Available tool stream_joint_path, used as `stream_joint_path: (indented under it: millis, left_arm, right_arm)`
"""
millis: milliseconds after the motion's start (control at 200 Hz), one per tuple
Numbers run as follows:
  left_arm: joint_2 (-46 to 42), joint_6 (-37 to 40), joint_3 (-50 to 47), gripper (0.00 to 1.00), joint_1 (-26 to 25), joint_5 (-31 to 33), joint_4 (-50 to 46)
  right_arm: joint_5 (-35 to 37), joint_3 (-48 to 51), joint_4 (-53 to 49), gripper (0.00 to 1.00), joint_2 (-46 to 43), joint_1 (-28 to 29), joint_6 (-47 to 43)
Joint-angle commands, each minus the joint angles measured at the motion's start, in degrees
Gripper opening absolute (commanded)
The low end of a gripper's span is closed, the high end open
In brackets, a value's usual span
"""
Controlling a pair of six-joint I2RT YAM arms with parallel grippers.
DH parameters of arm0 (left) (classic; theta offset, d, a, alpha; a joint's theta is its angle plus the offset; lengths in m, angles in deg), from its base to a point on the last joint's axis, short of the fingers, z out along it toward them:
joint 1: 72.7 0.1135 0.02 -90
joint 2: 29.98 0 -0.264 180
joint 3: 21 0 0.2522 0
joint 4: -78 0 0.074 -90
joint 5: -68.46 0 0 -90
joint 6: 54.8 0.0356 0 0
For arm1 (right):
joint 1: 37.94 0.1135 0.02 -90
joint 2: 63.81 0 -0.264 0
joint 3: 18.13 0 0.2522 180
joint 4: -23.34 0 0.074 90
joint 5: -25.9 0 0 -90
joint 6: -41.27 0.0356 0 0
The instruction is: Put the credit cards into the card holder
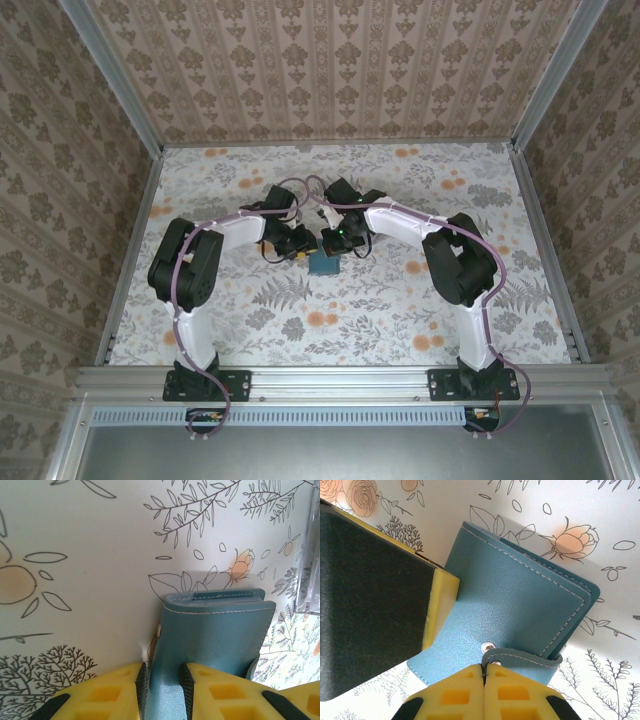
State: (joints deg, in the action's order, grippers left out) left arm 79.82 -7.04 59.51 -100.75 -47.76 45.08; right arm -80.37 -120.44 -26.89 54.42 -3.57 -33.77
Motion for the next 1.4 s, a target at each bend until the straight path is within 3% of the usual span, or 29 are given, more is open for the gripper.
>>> stream_joint_path:
  millis: [0,665,1395]
  left_arm:
    - [0.3,0.9,-0.8,0.29,-0.2,-0.1,-0.7]
    - [0.8,0.4,-1.1,0.29,-0.5,-0.2,0.2]
    - [0.9,0.5,-1.0,0.28,-0.5,-0.2,0.1]
  right_arm:
    - [1.2,-0.9,-2.1,0.06,1.4,-0.3,-0.6]
    - [-1.3,-2.5,-0.7,0.06,4.2,0.0,0.1]
    - [2.7,-0.1,-2.8,0.06,8.0,1.1,-0.5]
